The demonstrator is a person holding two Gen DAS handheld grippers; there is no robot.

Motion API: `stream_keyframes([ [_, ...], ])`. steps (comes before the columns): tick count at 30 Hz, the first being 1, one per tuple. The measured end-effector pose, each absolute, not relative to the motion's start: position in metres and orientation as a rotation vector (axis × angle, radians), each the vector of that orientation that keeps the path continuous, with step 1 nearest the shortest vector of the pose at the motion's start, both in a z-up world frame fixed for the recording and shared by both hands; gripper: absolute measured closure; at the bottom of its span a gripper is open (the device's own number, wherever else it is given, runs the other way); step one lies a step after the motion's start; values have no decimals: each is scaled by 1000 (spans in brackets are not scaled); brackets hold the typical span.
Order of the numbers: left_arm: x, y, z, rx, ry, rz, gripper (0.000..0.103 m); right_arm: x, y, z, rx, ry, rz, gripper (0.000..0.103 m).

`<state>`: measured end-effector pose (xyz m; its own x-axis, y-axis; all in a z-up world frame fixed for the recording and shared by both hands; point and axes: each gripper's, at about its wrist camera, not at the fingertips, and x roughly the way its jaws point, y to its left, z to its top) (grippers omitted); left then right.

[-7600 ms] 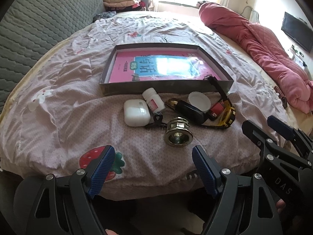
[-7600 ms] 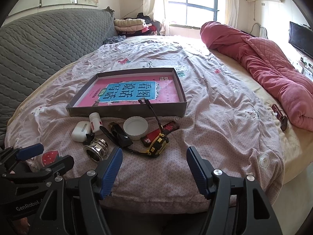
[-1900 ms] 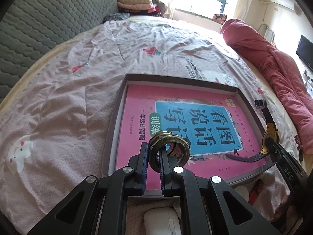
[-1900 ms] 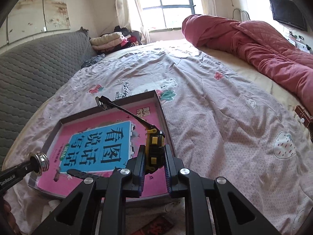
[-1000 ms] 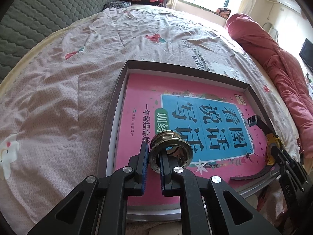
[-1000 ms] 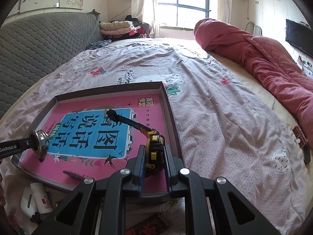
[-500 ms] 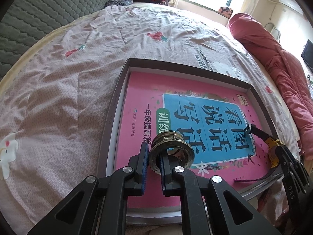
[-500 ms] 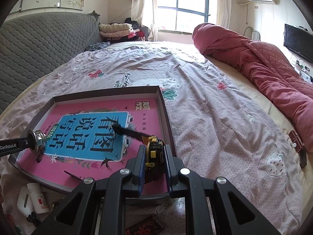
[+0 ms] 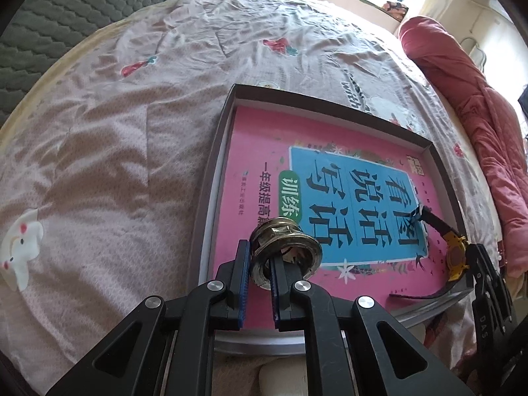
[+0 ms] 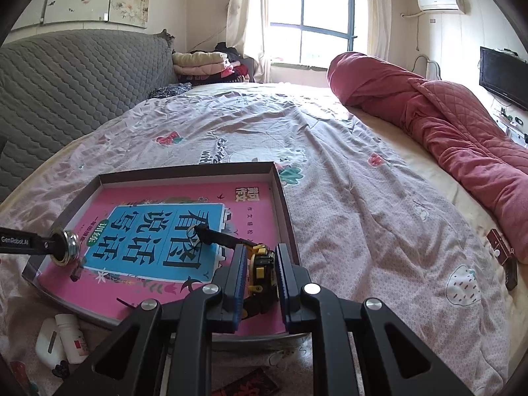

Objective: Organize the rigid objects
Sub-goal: 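Lower the silver fitting onto the workbook and open the left gripper while the right gripper releases the tape measure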

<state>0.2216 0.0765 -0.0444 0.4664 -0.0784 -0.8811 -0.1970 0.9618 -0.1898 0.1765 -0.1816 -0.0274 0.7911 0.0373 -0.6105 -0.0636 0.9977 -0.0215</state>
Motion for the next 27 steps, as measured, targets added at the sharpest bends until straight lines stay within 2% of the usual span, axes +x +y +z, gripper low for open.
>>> stream_keyframes([
  [10,218,90,-48,-326,1112,113,90,178,-184,-29,-48,661,38,85],
  [18,219,86,-45,-318,1104,111,81,177,-184,-29,-68,655,23,85],
  [25,219,87,-40,-321,1083,121,67,177,-186,-28,-61,654,10,85],
  [27,219,89,-39,-332,1082,115,66,177,-185,-28,-65,653,10,85],
])
